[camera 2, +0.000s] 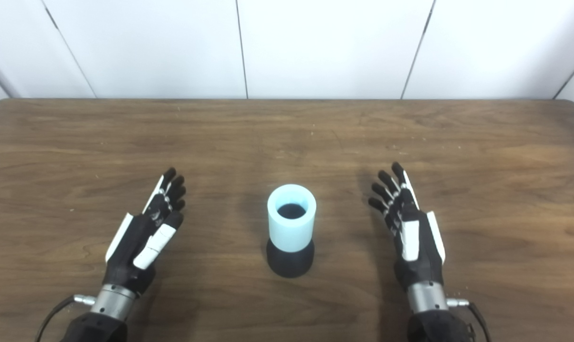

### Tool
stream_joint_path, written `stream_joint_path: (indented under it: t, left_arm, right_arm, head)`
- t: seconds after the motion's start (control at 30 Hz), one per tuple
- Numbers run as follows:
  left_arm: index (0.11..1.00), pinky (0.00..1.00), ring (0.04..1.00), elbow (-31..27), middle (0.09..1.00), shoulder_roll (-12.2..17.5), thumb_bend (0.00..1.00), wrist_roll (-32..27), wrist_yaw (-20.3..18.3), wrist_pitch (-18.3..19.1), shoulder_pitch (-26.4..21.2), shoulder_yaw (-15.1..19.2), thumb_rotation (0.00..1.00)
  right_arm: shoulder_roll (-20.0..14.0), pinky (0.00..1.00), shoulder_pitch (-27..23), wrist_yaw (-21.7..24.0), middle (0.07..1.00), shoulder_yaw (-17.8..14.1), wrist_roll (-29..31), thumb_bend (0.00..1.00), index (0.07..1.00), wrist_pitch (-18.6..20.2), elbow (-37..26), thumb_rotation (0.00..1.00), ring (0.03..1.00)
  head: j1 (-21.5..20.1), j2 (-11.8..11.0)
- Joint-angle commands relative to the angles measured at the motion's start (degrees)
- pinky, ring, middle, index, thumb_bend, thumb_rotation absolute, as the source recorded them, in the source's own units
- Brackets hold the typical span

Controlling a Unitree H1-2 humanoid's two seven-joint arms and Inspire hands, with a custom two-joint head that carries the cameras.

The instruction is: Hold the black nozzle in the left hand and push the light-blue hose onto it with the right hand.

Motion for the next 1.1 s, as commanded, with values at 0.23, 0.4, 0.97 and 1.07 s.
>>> stream_joint_path:
  t: [0.23,0.4,0.97,1.07]
  left_arm:
    - [1.0,1.0,1.0,1.38,1.0,-3.28,0.71,0.01,1.02,-2.12,-2.73,-1.48,0.9]
    - [1.0,1.0,1.0,3.08,1.0,-4.91,0.69,1.39,3.82,-2.88,-3.47,-1.03,0.94]
    - [1.0,1.0,1.0,9.87,1.0,-7.66,0.68,5.71,9.5,-8.01,-5.19,1.23,0.97]
    - [1.0,1.0,1.0,11.88,1.0,-7.18,0.68,5.9,9.25,-11.09,-5.5,1.77,0.99]
  right_arm:
    - [-3.07,0.9,-1.03,2.04,0.992,1.62,1.36,0.77,1.0,-4.59,1.58,1.0,0.944]
    - [-4.27,0.93,-1.23,1.5,1.0,2.47,-1.32,0.77,1.0,-5.57,2.99,1.0,0.966]
    - [-3.93,0.9,-4.18,-4.07,0.977,3.36,-10.07,0.72,0.985,-6.85,9.7,1.0,0.92]
    - [-3.83,0.89,-4.83,-4.03,0.975,2.82,-8.37,0.72,0.987,-7.48,11.27,1.0,0.923]
  head:
    - [0.37,-0.64]
    - [0.16,-0.68]
    - [-0.88,-1.31]
    - [-1.1,-1.73]
